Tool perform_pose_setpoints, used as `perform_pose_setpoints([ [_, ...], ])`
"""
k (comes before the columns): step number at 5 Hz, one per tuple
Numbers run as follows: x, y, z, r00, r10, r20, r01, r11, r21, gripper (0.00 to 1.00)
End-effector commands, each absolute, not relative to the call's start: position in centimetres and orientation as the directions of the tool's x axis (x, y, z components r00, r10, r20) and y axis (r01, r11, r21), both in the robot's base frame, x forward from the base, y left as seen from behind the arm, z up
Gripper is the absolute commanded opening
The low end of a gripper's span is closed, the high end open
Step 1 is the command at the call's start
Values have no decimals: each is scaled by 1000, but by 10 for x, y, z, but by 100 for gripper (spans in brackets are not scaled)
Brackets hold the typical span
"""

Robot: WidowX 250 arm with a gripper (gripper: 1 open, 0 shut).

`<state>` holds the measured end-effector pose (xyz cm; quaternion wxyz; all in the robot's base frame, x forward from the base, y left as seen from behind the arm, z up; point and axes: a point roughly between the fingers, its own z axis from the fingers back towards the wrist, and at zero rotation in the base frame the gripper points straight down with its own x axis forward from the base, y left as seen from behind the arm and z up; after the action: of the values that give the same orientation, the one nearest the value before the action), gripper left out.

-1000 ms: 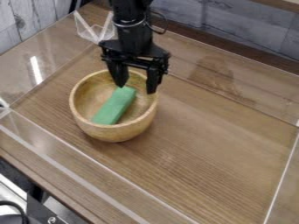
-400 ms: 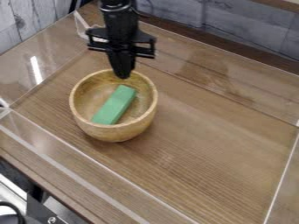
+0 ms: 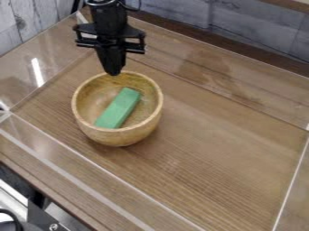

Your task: Put green object into wooden bowl

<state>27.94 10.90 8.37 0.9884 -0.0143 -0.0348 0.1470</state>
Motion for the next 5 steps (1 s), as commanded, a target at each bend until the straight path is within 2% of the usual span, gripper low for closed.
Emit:
perform_pose_setpoints([
  [1, 287, 122, 93, 943, 313, 111, -313, 950, -20, 0],
  [2, 288, 125, 90, 940, 327, 99, -328, 945, -14, 0],
  [3, 287, 127, 85, 931, 355, 85, -356, 935, -9, 100],
  [4, 286, 128, 83, 921, 382, 71, -383, 924, -10, 100],
  [5, 282, 120, 93, 928, 363, 79, -362, 932, -26, 100],
])
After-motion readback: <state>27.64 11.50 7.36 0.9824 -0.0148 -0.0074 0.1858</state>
